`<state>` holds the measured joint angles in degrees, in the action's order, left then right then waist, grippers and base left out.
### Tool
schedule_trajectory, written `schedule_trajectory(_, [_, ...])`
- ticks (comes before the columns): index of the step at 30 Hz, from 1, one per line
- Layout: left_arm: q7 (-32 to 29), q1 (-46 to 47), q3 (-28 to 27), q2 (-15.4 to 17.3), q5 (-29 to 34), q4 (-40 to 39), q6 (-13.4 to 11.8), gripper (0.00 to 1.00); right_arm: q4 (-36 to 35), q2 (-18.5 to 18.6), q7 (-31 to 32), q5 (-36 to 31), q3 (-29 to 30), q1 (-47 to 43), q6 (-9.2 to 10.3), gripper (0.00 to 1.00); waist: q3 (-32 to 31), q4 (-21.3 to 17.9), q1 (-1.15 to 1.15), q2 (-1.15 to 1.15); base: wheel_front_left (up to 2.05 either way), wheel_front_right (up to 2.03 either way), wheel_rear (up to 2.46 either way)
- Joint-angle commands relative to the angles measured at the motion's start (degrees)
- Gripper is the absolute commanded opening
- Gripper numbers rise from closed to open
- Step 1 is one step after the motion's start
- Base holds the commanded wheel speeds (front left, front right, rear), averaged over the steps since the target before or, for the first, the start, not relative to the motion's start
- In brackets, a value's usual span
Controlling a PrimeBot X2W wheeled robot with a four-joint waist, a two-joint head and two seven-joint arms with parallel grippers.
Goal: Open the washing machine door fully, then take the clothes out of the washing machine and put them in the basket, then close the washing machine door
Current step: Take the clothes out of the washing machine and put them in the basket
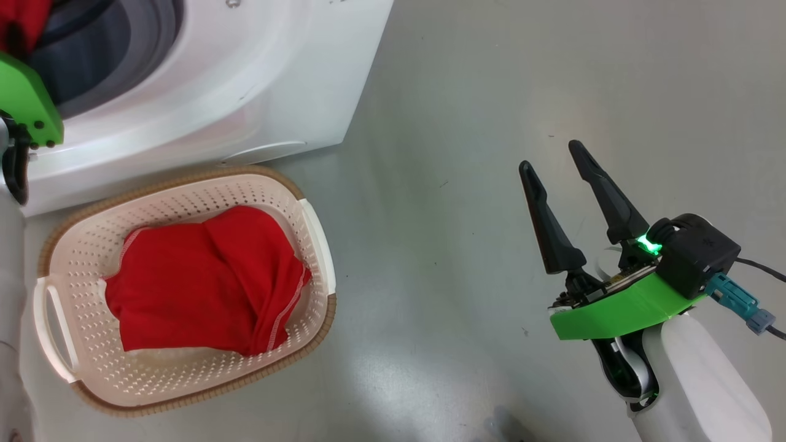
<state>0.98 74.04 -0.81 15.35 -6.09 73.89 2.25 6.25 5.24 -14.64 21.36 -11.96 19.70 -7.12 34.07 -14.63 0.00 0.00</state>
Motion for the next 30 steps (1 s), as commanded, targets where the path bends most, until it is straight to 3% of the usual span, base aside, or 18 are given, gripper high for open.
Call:
schedule_trajectory(1, [-0.82, -0.01, -0.28, 2.84, 0.51, -0.71, -1.24, 0.0, -1.41, 0.38, -0.36, 0.49, -1.18, -0.44, -0.36, 1.0, -0.06, 0.04, 0.0, 0.0, 0.0, 0.0, 0.0])
schedule_trajectory(8, [1.98, 0.14, -0.99, 2.5, -1.05, -0.75, -1.44, 0.0, -1.35, 0.28, -0.36, 0.54, -1.23, -0.02, -0.36, 1.0, -0.14, 0.55, 0.0, 0.0, 0.0, 0.0, 0.0])
schedule_trajectory(13, [8.44, -0.18, -2.09, 2.07, -2.79, -1.81, -1.44, 0.0, -1.26, 0.15, -0.36, 0.51, -0.89, 0.16, -0.36, 1.0, -0.36, 1.43, 0.0, 0.0, 0.0, 0.0, 0.0])
schedule_trajectory(20, [13.39, -2.05, -4.7, 0.39, -6.57, -4.25, 0.64, 0.0, -1.21, -0.19, -0.36, 0.33, -0.9, 0.58, -0.36, 1.0, -0.69, 2.85, 0.0, 0.0, 0.0, 0.0, 0.0])
schedule_trajectory(30, [14.0, -11.0, -8.19, -1.16, -8.73, -21.89, 3.23, 0.0, -0.82, -0.31, -0.36, 0.12, -0.4, 1.04, -0.36, 1.0, -1.52, 4.37, 0.0, 0.0, 0.0, 0.0, 0.0])
